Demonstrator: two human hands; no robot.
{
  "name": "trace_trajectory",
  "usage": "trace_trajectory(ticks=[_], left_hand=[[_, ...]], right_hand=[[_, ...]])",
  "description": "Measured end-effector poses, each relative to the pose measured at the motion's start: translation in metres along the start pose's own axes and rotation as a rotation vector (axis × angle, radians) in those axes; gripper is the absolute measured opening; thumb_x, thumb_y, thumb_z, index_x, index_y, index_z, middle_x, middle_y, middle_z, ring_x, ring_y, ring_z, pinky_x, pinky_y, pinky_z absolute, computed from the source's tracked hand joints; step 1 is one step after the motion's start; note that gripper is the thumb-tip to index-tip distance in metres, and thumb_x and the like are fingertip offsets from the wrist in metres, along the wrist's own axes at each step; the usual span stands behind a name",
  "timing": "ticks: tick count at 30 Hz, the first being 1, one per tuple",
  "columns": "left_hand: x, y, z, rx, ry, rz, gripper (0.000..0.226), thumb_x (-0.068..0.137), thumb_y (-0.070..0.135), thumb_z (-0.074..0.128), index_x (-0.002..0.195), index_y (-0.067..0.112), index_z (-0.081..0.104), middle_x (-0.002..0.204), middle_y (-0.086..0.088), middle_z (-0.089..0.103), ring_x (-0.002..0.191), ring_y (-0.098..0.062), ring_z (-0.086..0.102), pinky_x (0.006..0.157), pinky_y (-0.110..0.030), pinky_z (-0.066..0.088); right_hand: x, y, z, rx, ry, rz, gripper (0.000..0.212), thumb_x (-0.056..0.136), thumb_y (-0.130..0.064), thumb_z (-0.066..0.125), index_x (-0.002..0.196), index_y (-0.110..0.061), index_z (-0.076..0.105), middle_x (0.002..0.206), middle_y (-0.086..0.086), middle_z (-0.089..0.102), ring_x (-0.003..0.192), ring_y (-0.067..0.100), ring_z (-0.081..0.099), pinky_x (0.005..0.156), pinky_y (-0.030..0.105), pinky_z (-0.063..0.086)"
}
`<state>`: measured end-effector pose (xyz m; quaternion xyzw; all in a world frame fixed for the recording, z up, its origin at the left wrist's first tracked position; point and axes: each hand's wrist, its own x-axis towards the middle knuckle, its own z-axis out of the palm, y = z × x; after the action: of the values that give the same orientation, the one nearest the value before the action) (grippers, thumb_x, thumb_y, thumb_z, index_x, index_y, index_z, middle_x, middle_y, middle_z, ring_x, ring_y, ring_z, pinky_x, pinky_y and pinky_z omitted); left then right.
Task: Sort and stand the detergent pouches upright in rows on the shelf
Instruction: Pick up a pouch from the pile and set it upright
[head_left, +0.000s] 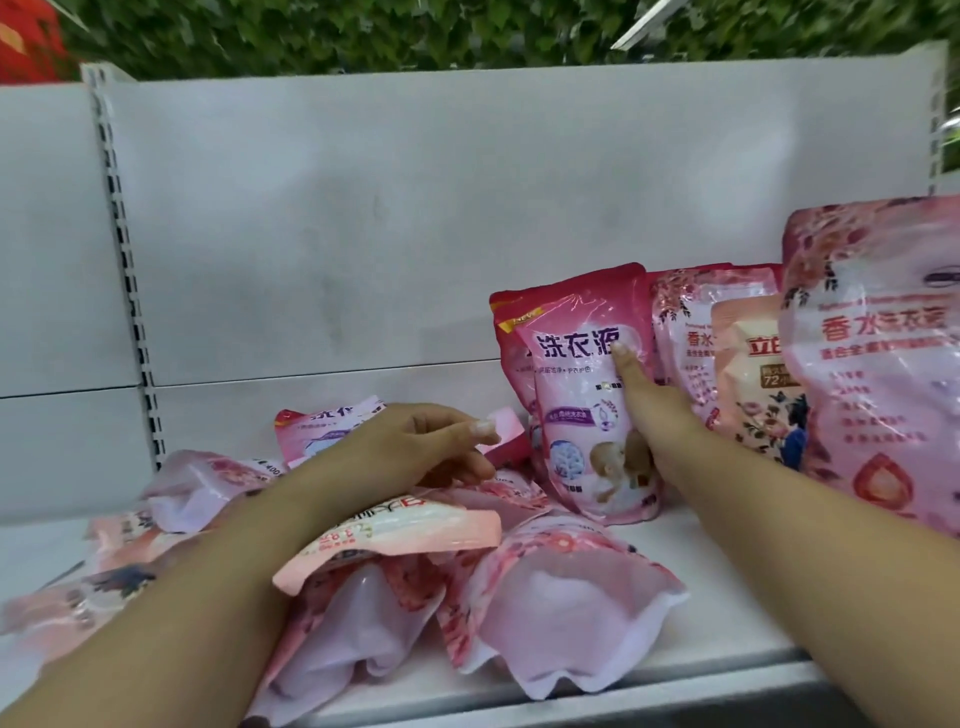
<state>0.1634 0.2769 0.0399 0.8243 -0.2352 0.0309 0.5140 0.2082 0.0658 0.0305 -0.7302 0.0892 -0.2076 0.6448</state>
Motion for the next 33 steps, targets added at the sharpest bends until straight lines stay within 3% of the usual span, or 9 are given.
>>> trace_trajectory(ticks=[3,7,12,16,21,26,28,30,33], left_hand=[[0.000,0.001,0.002,0.036,0.022,0.024,0.020,0.087,0.032,0.053,0.080,0.020,0.067,0.065,0.006,0.071,0.065,-0.002,0.064,0.068,-0.015,0.050],[-0.011,0.007,0.001,0.135,0.155,0.149,0.029,0.086,0.038,0.051,0.075,0.017,0.069,0.063,0.006,0.070,0.062,-0.004,0.063,0.070,-0.023,0.052],[-0.055,0.006,-0.018,0.585,0.089,0.243,0.056,0.067,0.083,0.029,0.079,0.040,0.063,0.075,0.020,0.065,0.072,0.000,0.057,0.070,-0.028,0.045],[-0.064,-0.013,-0.020,0.565,0.097,0.216,0.071,0.053,0.081,0.019,0.095,0.041,0.058,0.093,0.014,0.065,0.081,0.000,0.054,0.070,-0.007,0.037],[-0.054,-0.014,-0.012,0.458,0.157,0.221,0.052,0.081,0.070,0.038,0.083,0.030,0.071,0.084,0.008,0.069,0.083,0.001,0.055,0.069,-0.012,0.038],[-0.066,-0.006,-0.008,0.843,0.281,0.247,0.060,0.084,0.065,0.028,0.095,0.022,0.068,0.095,0.004,0.064,0.093,-0.015,0.054,0.066,-0.024,0.033],[-0.075,0.001,-0.004,0.874,0.358,0.136,0.047,0.088,0.056,0.033,0.094,0.022,0.065,0.085,0.003,0.062,0.084,-0.018,0.052,0.059,-0.027,0.032],[-0.084,0.001,0.007,0.793,0.384,0.067,0.046,0.090,0.055,0.033,0.090,0.019,0.062,0.080,0.003,0.061,0.080,-0.020,0.053,0.060,-0.026,0.033],[-0.092,-0.017,0.030,0.826,0.471,0.135,0.061,0.079,0.066,0.023,0.107,0.024,0.057,0.110,-0.001,0.061,0.104,-0.025,0.052,0.079,-0.032,0.039]], right_hand=[[-0.005,0.002,-0.001,-0.002,0.013,0.071,0.095,0.076,-0.077,0.033,0.141,-0.008,0.031,0.146,0.019,0.033,0.134,0.039,0.028,0.111,0.052,0.021],[-0.006,0.006,-0.003,-0.046,0.137,-0.002,0.070,0.088,-0.061,0.033,0.136,-0.010,0.040,0.135,0.017,0.047,0.123,0.035,0.043,0.094,0.037,0.035],[-0.007,0.007,-0.008,-0.150,0.222,-0.132,0.055,0.093,-0.055,0.027,0.139,-0.029,0.037,0.135,0.014,0.048,0.122,0.033,0.045,0.097,0.036,0.035],[-0.006,0.007,-0.003,-0.213,0.212,-0.131,0.055,0.092,-0.058,0.025,0.140,-0.031,0.035,0.136,0.012,0.048,0.122,0.033,0.046,0.101,0.040,0.035],[-0.005,0.002,-0.001,-0.214,0.310,-0.155,0.059,0.094,-0.052,0.031,0.136,-0.010,0.037,0.129,0.016,0.051,0.103,0.026,0.050,0.079,0.032,0.038],[-0.017,0.009,-0.001,-0.172,0.230,-0.115,0.062,0.093,-0.053,0.031,0.138,-0.010,0.033,0.093,0.008,0.057,0.078,0.024,0.056,0.066,0.030,0.044],[-0.024,0.009,-0.004,-0.184,0.150,-0.077,0.069,0.092,-0.056,0.032,0.144,-0.011,0.024,0.122,0.014,0.053,0.105,0.030,0.055,0.088,0.038,0.046],[-0.037,0.002,-0.010,-0.250,0.094,-0.108,0.078,0.090,-0.058,0.037,0.147,-0.010,0.014,0.149,0.015,0.029,0.132,0.035,0.034,0.107,0.046,0.029],[-0.074,0.001,-0.019,-0.218,-0.105,-0.213,0.071,0.087,-0.052,0.051,0.139,-0.008,0.030,0.140,0.010,0.041,0.120,0.029,0.047,0.100,0.039,0.036]])
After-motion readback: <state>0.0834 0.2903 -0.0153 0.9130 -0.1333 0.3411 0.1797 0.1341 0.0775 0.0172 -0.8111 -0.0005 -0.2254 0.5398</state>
